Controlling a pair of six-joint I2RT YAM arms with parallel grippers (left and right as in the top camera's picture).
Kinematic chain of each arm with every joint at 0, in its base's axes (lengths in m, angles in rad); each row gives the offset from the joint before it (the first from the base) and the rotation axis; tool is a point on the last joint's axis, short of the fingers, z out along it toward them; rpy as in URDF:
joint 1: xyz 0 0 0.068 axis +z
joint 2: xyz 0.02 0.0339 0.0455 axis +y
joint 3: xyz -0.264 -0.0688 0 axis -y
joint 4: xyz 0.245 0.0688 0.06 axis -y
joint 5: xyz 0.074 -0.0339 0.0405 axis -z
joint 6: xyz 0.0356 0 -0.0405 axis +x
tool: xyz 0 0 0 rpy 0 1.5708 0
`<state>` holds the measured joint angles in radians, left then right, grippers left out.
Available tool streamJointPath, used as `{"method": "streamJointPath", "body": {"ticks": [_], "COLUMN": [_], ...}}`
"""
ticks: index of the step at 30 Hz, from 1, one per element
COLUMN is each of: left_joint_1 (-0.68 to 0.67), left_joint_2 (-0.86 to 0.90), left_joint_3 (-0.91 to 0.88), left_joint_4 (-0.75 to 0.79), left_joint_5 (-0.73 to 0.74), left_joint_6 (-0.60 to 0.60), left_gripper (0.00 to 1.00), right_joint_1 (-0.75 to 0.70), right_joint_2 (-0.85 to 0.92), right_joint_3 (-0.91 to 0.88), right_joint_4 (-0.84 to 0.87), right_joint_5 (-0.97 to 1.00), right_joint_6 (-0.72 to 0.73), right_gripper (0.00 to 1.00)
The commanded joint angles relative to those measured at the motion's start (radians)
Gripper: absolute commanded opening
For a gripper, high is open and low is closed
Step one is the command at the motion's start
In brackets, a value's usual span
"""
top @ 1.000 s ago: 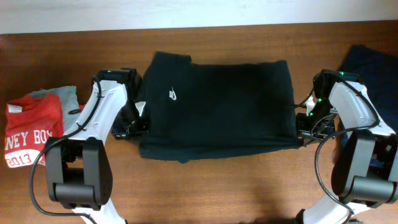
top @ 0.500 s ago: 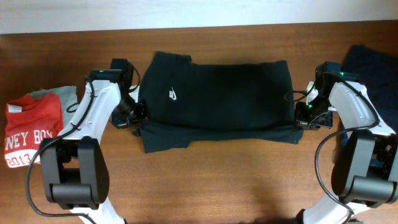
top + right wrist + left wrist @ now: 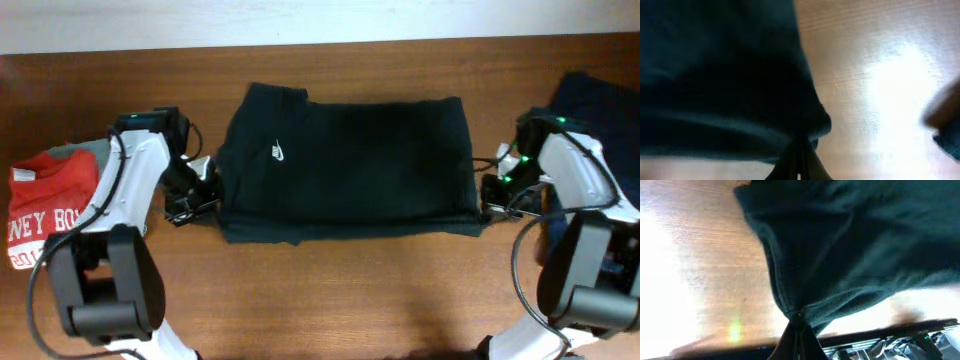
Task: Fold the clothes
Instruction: 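Grasp the folded shirt's side edges with both grippers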
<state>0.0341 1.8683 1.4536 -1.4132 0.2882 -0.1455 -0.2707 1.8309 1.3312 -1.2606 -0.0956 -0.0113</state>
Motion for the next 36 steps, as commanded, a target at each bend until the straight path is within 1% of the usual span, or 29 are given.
{"method": "streamJointPath", "body": {"ticks": [1, 4, 6, 10, 14, 17, 21, 25, 28, 36], "left_joint_1": [0.033, 0.057, 0.058, 0.058, 0.058, 0.058, 0.056, 0.054, 0.054, 0.053], "left_joint_2": [-0.095, -0.153, -0.182, -0.195, -0.195, -0.195, -0.195, -0.195, -0.195, -0.161], "left_joint_3": [-0.002, -0.002, -0.002, -0.003, -0.003, -0.003, -0.003, -0.003, -0.003, -0.003], "left_joint_4": [-0.040, -0.046, -0.051, -0.079, -0.056, -0.009, 0.063, 0.126, 0.166, 0.241], "left_joint_5": [-0.050, -0.068, -0.067, -0.067, -0.061, -0.019, -0.015, -0.015, -0.024, -0.023], "left_joint_6": [0.027, 0.027, 0.027, 0.028, 0.027, 0.027, 0.027, 0.021, -0.015, -0.026], "left_gripper": [0.00, 0.00, 0.00, 0.00, 0.00, 0.00, 0.00, 0.00, 0.00, 0.00], "right_joint_1": [-0.087, -0.142, -0.141, -0.098, -0.036, 0.013, 0.062, 0.062, 0.062, 0.062], "right_joint_2": [-0.089, -0.118, -0.119, -0.119, -0.119, -0.119, -0.119, -0.117, -0.115, -0.056], "right_joint_3": [-0.002, -0.002, -0.002, -0.002, -0.002, -0.002, -0.002, -0.002, -0.002, -0.002], "right_joint_4": [-0.039, -0.061, -0.073, -0.082, -0.071, -0.043, 0.029, 0.106, 0.153, 0.210], "right_joint_5": [-0.008, -0.044, -0.049, -0.054, -0.051, -0.051, -0.051, -0.051, -0.051, -0.051], "right_joint_6": [0.001, 0.000, -0.008, -0.019, -0.019, -0.027, -0.026, -0.026, -0.026, -0.027], "right_gripper": [0.04, 0.04, 0.04, 0.04, 0.04, 0.04, 0.04, 0.04, 0.04, 0.04]}}
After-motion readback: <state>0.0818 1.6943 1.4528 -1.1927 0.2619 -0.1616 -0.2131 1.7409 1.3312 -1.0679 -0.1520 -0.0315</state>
